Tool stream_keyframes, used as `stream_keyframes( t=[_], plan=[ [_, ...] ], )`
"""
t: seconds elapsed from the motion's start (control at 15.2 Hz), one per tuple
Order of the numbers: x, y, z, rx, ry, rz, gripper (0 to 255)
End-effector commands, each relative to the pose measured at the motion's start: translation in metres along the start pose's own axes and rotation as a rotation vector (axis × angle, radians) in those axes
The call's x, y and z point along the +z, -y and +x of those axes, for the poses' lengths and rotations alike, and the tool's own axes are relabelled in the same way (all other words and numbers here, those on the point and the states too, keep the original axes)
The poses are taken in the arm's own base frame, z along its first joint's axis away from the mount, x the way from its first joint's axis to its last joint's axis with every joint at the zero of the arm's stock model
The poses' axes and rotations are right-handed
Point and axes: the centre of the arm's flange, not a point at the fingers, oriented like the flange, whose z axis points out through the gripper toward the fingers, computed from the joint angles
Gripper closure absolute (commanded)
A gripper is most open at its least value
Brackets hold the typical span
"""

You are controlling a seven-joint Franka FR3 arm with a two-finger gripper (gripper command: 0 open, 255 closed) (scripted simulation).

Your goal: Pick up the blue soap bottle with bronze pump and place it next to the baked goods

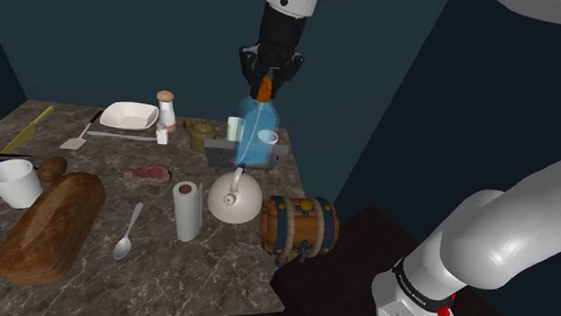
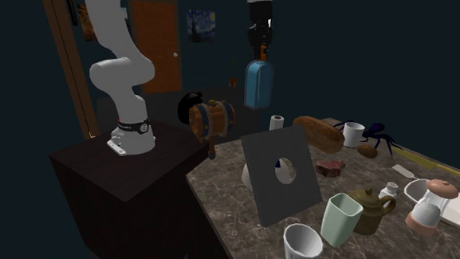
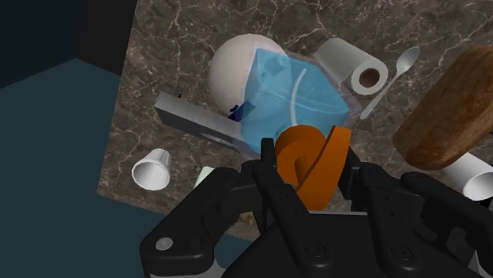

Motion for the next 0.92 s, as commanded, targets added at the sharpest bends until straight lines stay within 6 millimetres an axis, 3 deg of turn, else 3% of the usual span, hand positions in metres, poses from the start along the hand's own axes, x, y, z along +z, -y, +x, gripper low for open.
stream_keyframes(
  t=[0.0,0.86],
  plan=[
    [0.001,0.028,-0.001,0.001,0.0,0.001,255],
    [0.005,0.199,-0.011,0.001,0.0,0.001,255]
  ],
)
